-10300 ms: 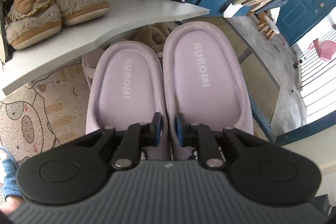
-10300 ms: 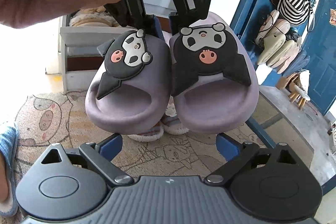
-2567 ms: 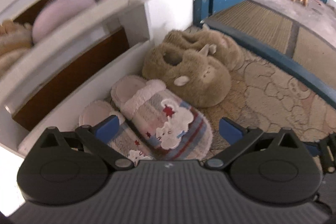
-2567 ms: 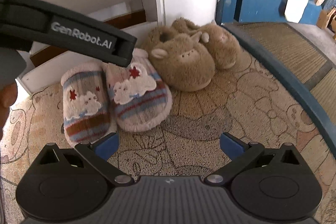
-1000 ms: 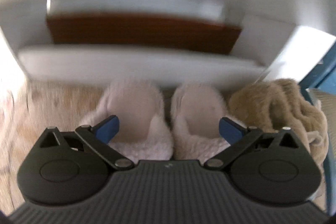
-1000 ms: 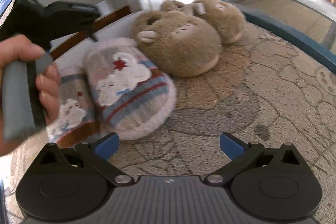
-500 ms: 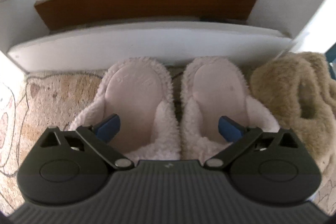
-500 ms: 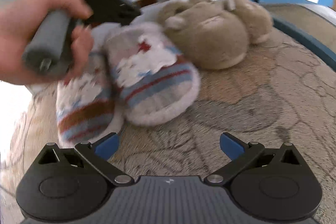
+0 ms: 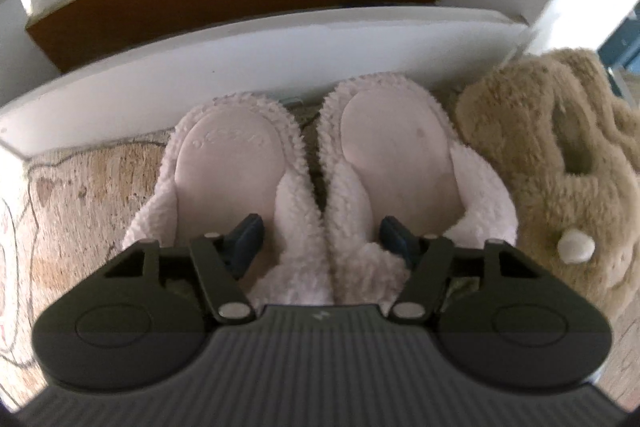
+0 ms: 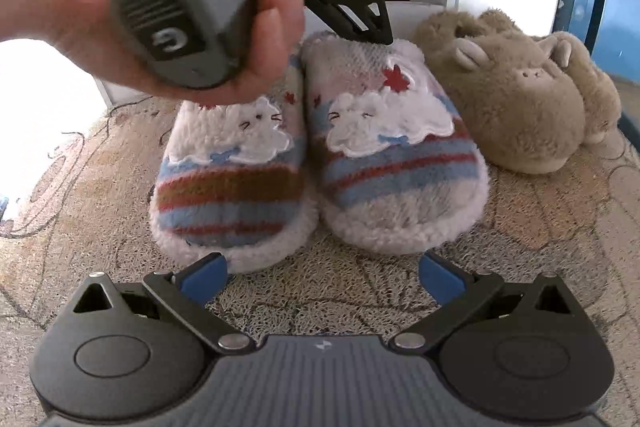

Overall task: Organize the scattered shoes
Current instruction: 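Position the left tool over the pink fluffy slippers while the right tool approaches the striped cat slippers, then close the left tool on the pink slippers' heels while the right tool grips the striped slippers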

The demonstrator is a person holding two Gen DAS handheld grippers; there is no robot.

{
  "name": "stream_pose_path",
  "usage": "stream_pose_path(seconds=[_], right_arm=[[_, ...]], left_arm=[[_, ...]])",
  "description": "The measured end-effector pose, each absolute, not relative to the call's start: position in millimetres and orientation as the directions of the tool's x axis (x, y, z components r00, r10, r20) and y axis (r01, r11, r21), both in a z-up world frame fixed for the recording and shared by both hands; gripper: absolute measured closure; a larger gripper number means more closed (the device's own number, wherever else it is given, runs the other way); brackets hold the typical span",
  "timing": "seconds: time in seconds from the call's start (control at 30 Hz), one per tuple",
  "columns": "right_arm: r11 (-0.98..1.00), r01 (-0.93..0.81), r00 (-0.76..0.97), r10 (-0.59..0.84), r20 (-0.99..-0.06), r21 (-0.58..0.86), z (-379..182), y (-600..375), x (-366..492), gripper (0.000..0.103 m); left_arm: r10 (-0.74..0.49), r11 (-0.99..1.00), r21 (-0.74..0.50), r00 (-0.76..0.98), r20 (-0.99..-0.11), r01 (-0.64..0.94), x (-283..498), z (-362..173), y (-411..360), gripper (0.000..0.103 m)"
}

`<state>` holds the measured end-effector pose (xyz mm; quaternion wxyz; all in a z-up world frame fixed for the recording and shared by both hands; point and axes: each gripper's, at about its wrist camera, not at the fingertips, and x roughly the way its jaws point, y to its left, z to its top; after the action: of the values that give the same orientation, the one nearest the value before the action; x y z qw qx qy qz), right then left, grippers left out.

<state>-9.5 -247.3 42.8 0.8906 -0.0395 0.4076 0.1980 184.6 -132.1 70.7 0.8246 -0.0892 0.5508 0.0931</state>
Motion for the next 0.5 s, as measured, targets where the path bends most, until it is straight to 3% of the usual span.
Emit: stream_pose_path(seconds=[0.23, 0.4, 0.5], right_arm=[[0.904, -0.412, 0.554, 0.349, -0.756, 0.116, 41, -249, 0, 0.0], [0.909, -0.389, 0.602, 0.376, -0.705, 0.152, 56, -248, -2, 0.0], [0.906, -0.41, 0.589, 0.351, -0.728, 0.106, 59, -243, 0, 0.0]], left_arm=[[0.027, 0.981, -0.046, 0.372, -0.928, -0.187, 181, 72, -136, 0.048], [0.004, 0.986, -0.06, 0.381, -0.925, -0.154, 169, 75, -135, 0.051], [-0.02, 0.985, -0.082, 0.364, -0.931, -0.154, 163, 78, -130, 0.053]])
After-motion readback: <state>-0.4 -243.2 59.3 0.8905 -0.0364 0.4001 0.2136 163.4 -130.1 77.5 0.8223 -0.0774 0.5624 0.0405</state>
